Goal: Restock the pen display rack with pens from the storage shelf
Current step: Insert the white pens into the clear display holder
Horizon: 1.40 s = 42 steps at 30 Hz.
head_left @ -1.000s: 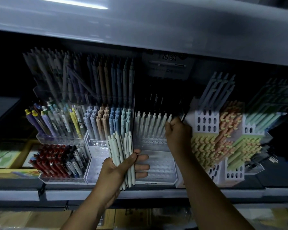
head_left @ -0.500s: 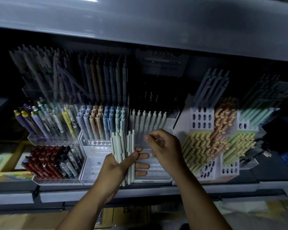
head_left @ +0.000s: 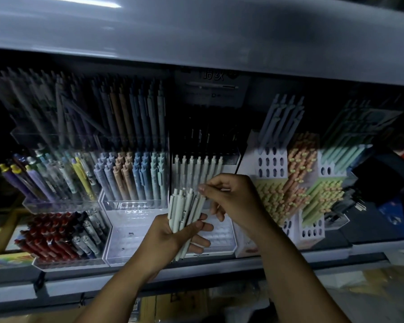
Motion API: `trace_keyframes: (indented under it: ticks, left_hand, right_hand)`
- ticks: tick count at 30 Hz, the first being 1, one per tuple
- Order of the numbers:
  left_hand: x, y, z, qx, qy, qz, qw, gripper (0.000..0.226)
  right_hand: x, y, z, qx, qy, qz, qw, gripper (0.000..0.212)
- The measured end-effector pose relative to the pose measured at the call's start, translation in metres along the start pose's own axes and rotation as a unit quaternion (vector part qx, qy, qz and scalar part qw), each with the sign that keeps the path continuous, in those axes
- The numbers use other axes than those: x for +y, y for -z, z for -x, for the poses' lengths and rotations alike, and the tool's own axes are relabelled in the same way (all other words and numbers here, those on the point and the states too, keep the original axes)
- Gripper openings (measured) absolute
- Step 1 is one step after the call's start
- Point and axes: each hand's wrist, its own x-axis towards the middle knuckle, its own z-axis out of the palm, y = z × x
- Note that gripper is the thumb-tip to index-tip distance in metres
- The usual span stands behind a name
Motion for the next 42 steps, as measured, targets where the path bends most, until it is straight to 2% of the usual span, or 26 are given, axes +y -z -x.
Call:
trace_keyframes:
  ticks: [4, 9, 16, 21, 25, 29, 34, 42]
  left_hand:
    - [0.001, -0.004, -0.001, 0.005, -0.005, 0.009, 1.0, 0.024]
    - [-0.002, -0.006, 0.001, 0.018, -0.004, 0.016, 1.0, 0.021]
    - [-0.002, -0.001, 0.001, 0.06, -0.028, 0.059, 0.996, 0.022]
    - [-0.005, 0.009, 0.001, 0.081, -0.02, 0.098, 0.992, 0.023]
    - [-0.003, 0.011, -0.001, 0.069, -0.027, 0.103, 0.992, 0.024]
    - [-0.001, 0.012, -0.002, 0.067, -0.049, 0.069, 0.994, 0.026]
    - [-0.007, 0.015, -0.004, 0.071, -0.043, 0.083, 0.993, 0.021]
    - [-0.013, 0.014, -0.004, 0.067, -0.038, 0.103, 0.992, 0.02]
  right_hand:
    - [-0.011, 0.008, -0.003, -0.039, -0.053, -0.055, 0.996, 0.013]
    - [-0.015, 0.011, -0.005, -0.068, -0.082, -0.035, 0.994, 0.013]
    - [-0.023, 0.026, -0.013, 0.003, -0.062, -0.049, 0.997, 0.009]
    - [-0.028, 0.04, -0.025, 0.114, -0.036, -0.07, 0.99, 0.011]
    - [-0.014, 0.042, -0.043, 0.177, 0.015, 0.062, 0.982, 0.013]
    - [-0.004, 0.039, -0.057, 0.2, 0.11, 0.233, 0.945, 0.028]
    - [0.0, 0.035, -0.069, 0.201, 0.119, 0.325, 0.916, 0.027]
    - [0.006, 0.029, -0.076, 0.171, 0.074, 0.387, 0.903, 0.028]
